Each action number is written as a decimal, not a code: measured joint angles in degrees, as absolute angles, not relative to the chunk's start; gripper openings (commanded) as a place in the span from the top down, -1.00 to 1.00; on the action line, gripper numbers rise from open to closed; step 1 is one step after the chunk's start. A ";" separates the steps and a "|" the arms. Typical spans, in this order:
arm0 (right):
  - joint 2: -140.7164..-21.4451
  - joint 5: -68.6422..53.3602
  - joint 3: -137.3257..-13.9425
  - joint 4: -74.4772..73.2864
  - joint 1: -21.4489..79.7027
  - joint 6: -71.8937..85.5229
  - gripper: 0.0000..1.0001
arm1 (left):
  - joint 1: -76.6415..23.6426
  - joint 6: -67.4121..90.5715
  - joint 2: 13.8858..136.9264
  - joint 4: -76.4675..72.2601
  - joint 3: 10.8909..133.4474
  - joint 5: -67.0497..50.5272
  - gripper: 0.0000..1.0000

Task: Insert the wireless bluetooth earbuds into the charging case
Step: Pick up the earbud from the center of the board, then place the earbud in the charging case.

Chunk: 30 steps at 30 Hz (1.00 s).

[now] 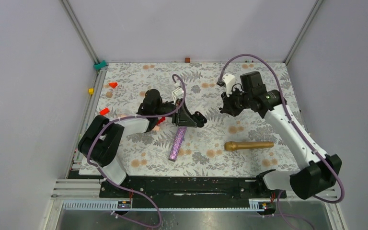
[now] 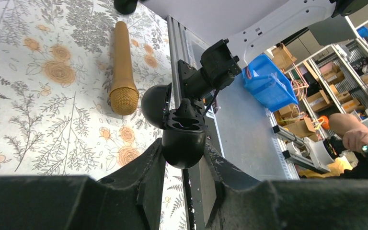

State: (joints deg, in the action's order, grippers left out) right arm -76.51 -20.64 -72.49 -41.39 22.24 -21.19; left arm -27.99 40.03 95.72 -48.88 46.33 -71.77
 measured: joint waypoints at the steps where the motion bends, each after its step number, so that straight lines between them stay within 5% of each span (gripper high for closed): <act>1: -75.44 -20.69 -72.90 -41.60 22.24 -21.19 0.98 | -28.32 39.83 95.72 -48.84 46.33 -71.85 0.69; 15: -68.05 -29.67 -79.77 -48.49 30.37 -20.78 0.97 | -34.54 36.34 95.79 -45.95 46.35 -77.21 0.75; 30: -69.38 -31.75 -79.75 -54.89 36.29 -17.43 0.95 | -38.37 55.37 102.15 -77.36 45.34 -83.64 0.80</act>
